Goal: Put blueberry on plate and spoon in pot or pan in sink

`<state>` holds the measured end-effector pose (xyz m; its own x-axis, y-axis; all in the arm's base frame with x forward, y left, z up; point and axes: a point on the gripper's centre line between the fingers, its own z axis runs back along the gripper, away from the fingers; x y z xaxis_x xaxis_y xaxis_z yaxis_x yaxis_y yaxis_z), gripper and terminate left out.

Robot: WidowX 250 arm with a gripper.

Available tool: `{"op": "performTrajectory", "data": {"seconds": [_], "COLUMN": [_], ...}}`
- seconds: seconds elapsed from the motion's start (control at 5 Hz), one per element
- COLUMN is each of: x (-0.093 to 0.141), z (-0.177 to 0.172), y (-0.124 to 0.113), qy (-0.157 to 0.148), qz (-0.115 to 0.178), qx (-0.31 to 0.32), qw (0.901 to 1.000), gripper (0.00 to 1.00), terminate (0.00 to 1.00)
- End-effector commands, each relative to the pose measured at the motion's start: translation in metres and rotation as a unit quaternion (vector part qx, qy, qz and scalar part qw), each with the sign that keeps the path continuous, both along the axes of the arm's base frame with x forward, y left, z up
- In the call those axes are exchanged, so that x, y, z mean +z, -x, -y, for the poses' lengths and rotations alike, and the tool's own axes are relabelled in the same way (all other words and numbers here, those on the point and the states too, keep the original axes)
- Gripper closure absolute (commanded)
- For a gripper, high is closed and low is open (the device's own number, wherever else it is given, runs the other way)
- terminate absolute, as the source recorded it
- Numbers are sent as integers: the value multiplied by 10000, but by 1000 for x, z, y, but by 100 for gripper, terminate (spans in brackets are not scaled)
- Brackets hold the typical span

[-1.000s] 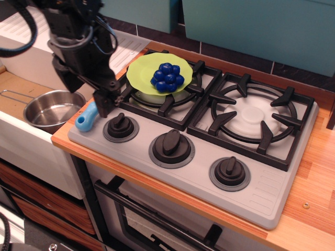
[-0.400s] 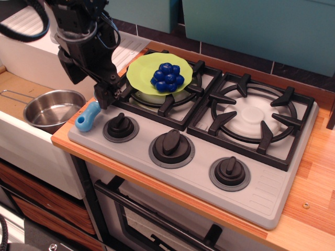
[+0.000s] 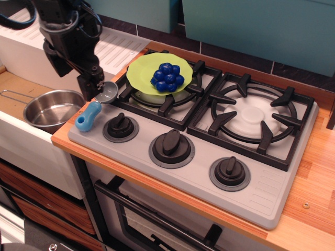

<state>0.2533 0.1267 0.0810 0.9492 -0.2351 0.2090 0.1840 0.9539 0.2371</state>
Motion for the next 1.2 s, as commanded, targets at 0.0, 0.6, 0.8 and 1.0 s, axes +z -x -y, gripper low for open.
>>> {"op": "performTrajectory", "data": {"seconds": [0.0,0.6,0.8,1.0], "x": [4,-21,-27,-31], "z": [-13,-7,-3,-3], "y": [-9,-8,-8,-7], "qy": [7,284,322,349], "qz": [34,58,55,-44], "qx": [104,85,122,182], "qw": [9999,9995,9994,9992], "gripper": [0,0,0,0], "terminate": [0,0,0,0]}}
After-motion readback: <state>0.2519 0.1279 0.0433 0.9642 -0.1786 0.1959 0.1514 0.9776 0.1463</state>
